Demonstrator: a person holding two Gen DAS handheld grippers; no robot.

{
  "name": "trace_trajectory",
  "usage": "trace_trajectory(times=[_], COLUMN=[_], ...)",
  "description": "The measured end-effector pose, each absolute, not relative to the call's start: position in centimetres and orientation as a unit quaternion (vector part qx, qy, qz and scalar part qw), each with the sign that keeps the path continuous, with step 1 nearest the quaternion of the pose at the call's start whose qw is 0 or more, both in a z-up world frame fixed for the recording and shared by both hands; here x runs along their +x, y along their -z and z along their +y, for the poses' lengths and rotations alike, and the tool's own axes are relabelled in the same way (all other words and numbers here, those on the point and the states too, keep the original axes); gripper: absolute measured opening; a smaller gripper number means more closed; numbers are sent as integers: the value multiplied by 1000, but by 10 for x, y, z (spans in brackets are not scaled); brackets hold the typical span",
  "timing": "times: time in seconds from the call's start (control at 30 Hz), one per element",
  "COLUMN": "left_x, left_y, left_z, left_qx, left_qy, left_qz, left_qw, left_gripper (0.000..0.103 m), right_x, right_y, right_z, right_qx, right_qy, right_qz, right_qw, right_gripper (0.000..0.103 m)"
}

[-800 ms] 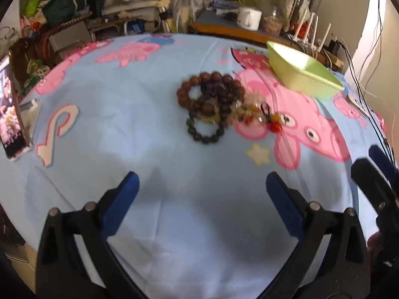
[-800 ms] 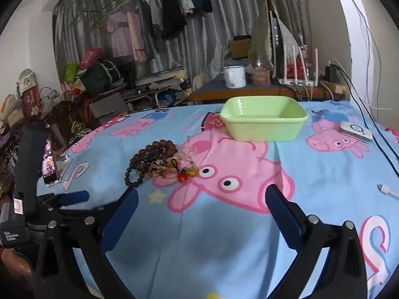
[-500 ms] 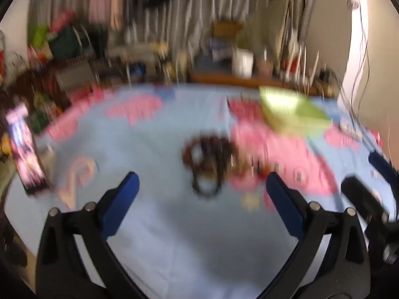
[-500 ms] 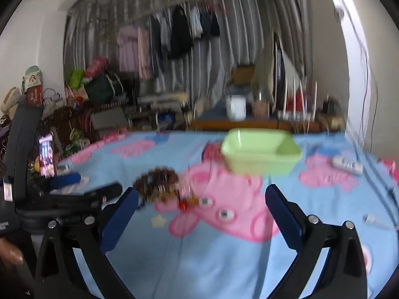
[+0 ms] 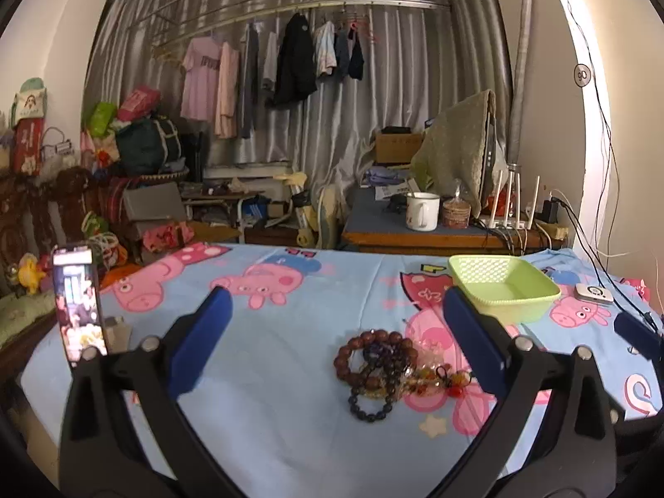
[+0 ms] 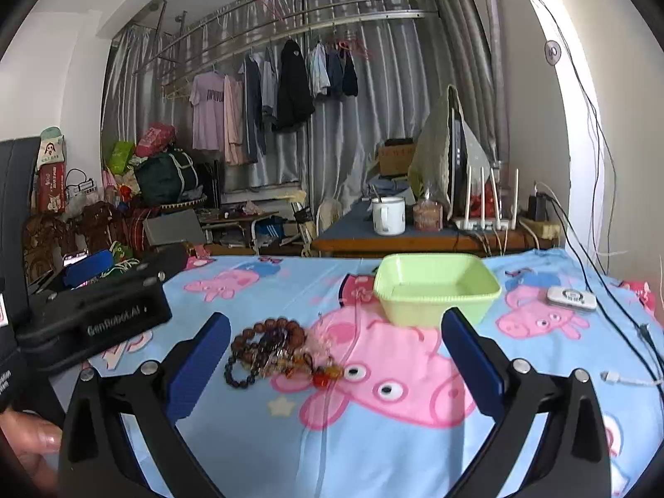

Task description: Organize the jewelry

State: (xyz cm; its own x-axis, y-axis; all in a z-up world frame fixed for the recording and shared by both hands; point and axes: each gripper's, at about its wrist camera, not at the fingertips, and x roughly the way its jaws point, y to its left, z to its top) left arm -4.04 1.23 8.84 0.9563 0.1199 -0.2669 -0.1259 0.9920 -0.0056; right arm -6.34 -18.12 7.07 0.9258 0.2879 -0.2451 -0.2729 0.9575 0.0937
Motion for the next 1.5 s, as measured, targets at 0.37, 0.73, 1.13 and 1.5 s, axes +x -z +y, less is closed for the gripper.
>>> trace_trajectory(times=[0.37, 0.73, 1.13, 1.5], left_x=[-66, -83, -90, -91], left_y=[-80, -84, -86, -84], left_z=[10, 8, 8, 9], left_qx=[-8, -9, -13, -12], left_qy=[-63, -65, -63, -63], left_qz=[128, 118, 109, 109], left_qw=[990, 991, 992, 992], left_gripper=[98, 98, 98, 98], right_x=[-92, -107, -110, -103], right_y=[-61, -61, -66, -64], right_z=[-177, -174, -178, -181], right_qx=[29, 25, 28, 29], right_qy=[-138, -138, -122, -123], right_qz=[134, 129, 131, 139], right_qw=[981, 982, 984, 982], right_gripper=[74, 74, 73, 73])
